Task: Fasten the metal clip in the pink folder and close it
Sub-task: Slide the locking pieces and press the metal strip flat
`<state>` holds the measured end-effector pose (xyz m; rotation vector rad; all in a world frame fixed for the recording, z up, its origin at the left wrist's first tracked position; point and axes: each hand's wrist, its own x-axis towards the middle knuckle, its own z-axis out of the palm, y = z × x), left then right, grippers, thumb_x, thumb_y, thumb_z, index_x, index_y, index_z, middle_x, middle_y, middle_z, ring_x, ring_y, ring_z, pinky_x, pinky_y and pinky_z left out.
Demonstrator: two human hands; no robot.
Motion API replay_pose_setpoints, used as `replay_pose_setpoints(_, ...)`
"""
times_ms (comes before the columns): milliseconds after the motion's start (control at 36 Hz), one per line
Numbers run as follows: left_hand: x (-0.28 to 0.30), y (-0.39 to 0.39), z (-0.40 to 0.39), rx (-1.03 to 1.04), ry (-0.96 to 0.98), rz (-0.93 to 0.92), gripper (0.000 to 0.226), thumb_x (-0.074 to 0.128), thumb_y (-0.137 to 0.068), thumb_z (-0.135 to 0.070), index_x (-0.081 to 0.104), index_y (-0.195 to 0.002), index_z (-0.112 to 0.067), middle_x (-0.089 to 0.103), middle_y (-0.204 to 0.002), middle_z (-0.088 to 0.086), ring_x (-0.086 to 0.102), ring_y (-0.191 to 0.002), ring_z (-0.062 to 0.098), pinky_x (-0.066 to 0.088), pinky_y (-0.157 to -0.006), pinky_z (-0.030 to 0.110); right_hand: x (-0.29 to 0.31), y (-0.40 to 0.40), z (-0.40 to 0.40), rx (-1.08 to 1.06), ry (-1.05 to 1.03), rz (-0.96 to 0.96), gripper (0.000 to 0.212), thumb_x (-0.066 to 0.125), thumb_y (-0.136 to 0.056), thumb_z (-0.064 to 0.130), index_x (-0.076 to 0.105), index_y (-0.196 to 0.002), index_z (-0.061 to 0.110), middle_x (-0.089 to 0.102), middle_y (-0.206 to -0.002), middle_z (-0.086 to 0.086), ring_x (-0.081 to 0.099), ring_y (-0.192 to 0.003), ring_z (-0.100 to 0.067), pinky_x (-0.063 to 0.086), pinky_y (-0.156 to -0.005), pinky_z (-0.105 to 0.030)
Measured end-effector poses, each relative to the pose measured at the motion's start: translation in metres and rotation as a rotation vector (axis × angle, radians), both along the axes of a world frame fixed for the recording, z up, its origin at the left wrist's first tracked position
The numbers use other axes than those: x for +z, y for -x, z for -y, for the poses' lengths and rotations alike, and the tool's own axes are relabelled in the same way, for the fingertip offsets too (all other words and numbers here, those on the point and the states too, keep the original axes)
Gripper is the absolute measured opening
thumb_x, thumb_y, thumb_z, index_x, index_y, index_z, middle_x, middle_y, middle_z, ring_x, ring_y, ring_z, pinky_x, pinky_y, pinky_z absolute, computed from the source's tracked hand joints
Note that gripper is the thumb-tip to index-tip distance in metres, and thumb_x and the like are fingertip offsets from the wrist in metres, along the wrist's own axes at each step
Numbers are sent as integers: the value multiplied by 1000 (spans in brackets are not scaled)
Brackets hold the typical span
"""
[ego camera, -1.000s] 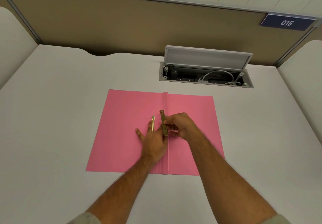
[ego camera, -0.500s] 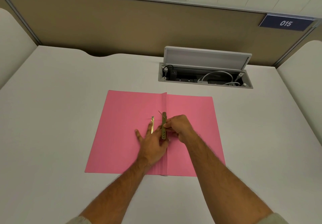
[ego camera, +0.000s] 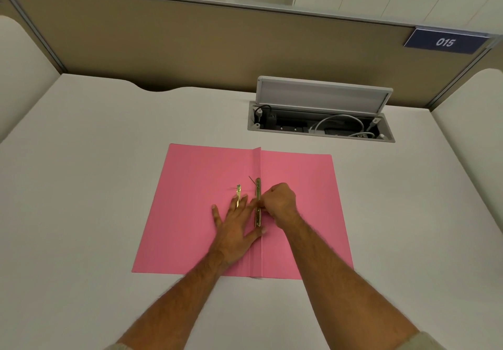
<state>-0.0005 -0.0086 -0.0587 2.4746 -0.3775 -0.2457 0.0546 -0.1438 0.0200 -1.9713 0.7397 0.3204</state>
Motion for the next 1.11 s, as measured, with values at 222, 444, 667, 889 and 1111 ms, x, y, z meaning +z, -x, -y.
replay_pose_setpoints(222, 7, -2, -2, -52, -62, -34, 75, 23, -94, -72, 8, -159, -39, 1, -169, -12, -17, -154, 13, -30, -111, 59, -3, 0, 2, 44, 118, 1, 9, 68, -78, 0, 70, -87, -1, 73, -88, -16, 73, -81, -31, 63, -69, -41)
replay_pose_setpoints(444, 6, -2, 3, -52, -152, -3, 65, 28, -102, -59, 4, -159, -41, -11, -160, -25, -21, -151, 14, -27, -109, 64, -7, 1, 5, 137, 186, 74, 16, 65, -79, 1, 68, -89, 14, 67, -83, -1, 69, -79, -21, 61, -69, -34)
replay_pose_setpoints(667, 4, -1, 6, -47, -181, 1, 65, 31, -102, -57, 5, -159, -41, -13, -158, -28, -19, -154, 18, -28, -107, 63, -14, -4, 7, 218, 169, 198, 21, 66, -85, 13, 68, -100, 27, 72, -87, -1, 71, -79, -22, 60, -80, -46)
replay_pose_setpoints(889, 4, -1, 6, -55, -200, -2, 62, 32, -103, -53, 10, -159, -40, -11, -156, -31, -17, -155, 21, -28, -106, 66, -11, -19, 11, 362, 296, 263, 16, 63, -90, 17, 75, -101, 15, 75, -96, -6, 70, -84, -23, 57, -85, -46)
replay_pose_setpoints(1111, 4, -1, 5, -55, -212, -18, 63, 30, -103, -54, 8, -159, -40, 2, -166, -25, -18, -154, 19, -26, -108, 68, -11, -29, 18, 330, 295, 242, 10, 61, -90, 16, 69, -86, 12, 70, -82, -3, 66, -78, -23, 58, -79, -46)
